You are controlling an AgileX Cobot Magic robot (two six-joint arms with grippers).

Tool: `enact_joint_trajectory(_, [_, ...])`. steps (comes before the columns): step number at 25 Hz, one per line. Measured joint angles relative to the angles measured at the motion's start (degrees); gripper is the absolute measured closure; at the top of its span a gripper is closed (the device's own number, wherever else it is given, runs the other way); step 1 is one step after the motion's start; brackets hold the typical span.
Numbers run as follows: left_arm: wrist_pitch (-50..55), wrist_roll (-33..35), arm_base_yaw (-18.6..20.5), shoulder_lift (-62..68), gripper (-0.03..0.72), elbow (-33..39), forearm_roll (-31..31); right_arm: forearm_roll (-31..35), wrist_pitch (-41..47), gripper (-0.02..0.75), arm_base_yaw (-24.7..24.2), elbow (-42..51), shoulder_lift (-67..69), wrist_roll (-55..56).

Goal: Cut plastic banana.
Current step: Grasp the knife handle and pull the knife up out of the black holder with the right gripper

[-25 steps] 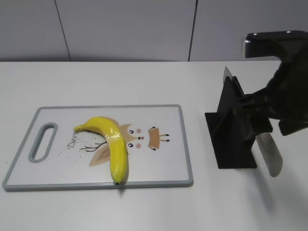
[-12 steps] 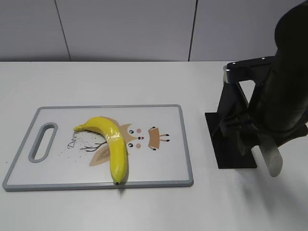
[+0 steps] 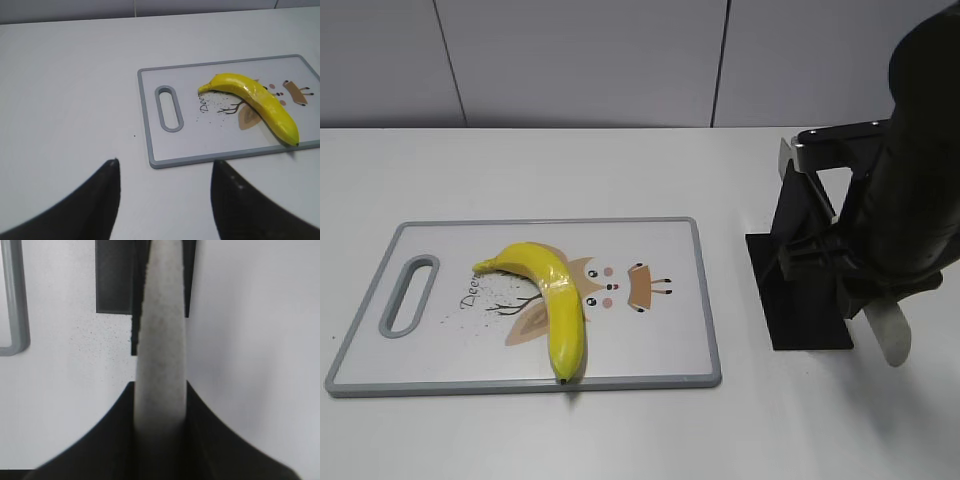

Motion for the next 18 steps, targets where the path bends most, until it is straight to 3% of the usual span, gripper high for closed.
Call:
enact_joint_trajectory(8, [0.0, 0.0, 0.0, 0.0, 0.179, 0.0, 0.0, 0.0, -0.05, 0.55, 0.0, 0.0, 0.0, 0.07])
enact_joint_trajectory(18, [0.0, 0.0, 0.0, 0.0, 0.188, 0.0, 0.0, 0.29, -0.05, 0.551, 0.0, 0.0, -6.02, 0.35])
